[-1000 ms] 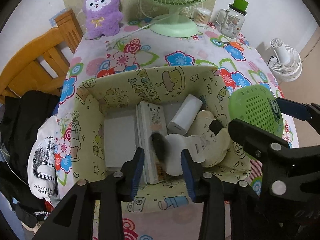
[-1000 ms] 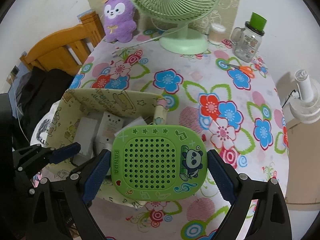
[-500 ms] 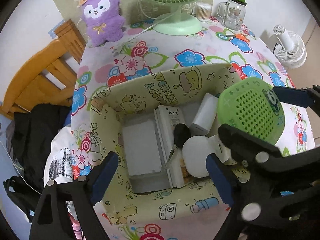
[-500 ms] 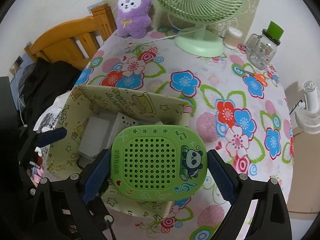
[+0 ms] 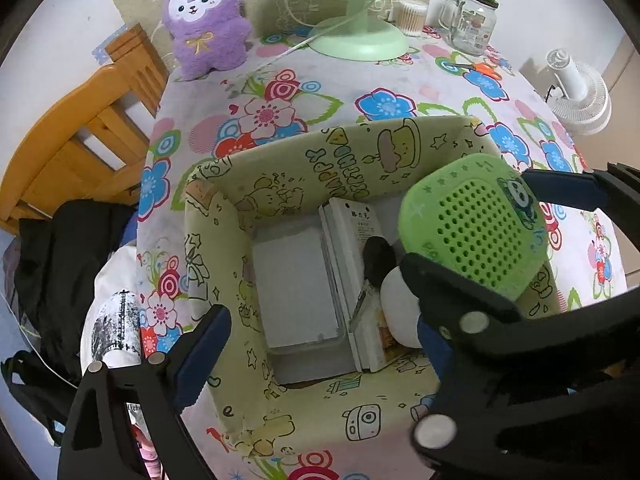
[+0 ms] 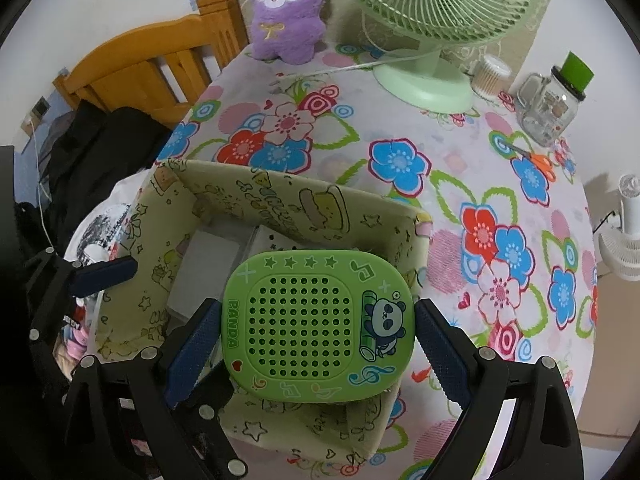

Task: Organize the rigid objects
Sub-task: 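Lower the green speaker onto the box contents and open the right tool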

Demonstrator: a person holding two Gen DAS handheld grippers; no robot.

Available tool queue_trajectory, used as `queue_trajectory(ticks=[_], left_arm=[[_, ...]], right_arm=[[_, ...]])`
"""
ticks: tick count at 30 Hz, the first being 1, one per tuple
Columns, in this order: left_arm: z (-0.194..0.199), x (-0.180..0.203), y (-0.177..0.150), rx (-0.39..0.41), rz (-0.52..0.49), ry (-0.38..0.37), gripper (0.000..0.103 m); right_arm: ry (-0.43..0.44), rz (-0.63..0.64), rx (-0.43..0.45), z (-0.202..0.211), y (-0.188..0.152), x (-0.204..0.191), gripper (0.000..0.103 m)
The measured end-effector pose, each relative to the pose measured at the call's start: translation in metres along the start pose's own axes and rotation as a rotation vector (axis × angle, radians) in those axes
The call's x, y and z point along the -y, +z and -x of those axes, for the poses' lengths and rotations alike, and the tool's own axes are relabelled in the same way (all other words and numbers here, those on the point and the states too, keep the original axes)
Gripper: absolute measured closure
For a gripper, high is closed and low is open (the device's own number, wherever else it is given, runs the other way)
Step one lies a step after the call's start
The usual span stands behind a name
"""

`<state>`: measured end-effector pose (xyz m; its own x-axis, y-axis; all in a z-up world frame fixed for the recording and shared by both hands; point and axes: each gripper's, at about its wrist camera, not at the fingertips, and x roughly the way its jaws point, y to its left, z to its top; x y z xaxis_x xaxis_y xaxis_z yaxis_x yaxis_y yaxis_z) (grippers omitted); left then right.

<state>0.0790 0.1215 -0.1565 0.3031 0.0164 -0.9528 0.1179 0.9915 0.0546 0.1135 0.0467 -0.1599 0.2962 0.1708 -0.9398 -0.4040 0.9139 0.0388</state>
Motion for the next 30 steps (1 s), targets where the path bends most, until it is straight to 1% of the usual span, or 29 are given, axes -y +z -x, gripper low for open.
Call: queue_trajectory(ticks=[5, 10, 16, 23, 30], left_arm=[[0.001, -0.004, 0.002, -0.01, 0.029, -0.022, 0.008], [-0.001, -0.006, 0.005, -0.025, 0.061, -0.022, 0.007], [-0.005, -0.007, 0.01, -0.039, 0.091, -0.03, 0.003], [-0.005, -0.01, 0.014, -0.053, 0.131, -0.052, 0.0], [-0.005, -0.01, 0.014, -0.054, 0.135, -0.053, 0.0]], right_arm=[[0.002, 0.007, -0.003, -0.004, 0.006, -0.005, 0.008], [0.012, -0.018, -0.018, -0.012, 0.01, -0.004, 0.008], [0.036, -0.061, -0.042, -0.021, 0.012, 0.001, 0.007], [0.03, -0.097, -0.043, -0.024, 0.015, 0.0, 0.005], [0.028, -0.104, -0.058, -0.023, 0.015, 0.001, 0.005]])
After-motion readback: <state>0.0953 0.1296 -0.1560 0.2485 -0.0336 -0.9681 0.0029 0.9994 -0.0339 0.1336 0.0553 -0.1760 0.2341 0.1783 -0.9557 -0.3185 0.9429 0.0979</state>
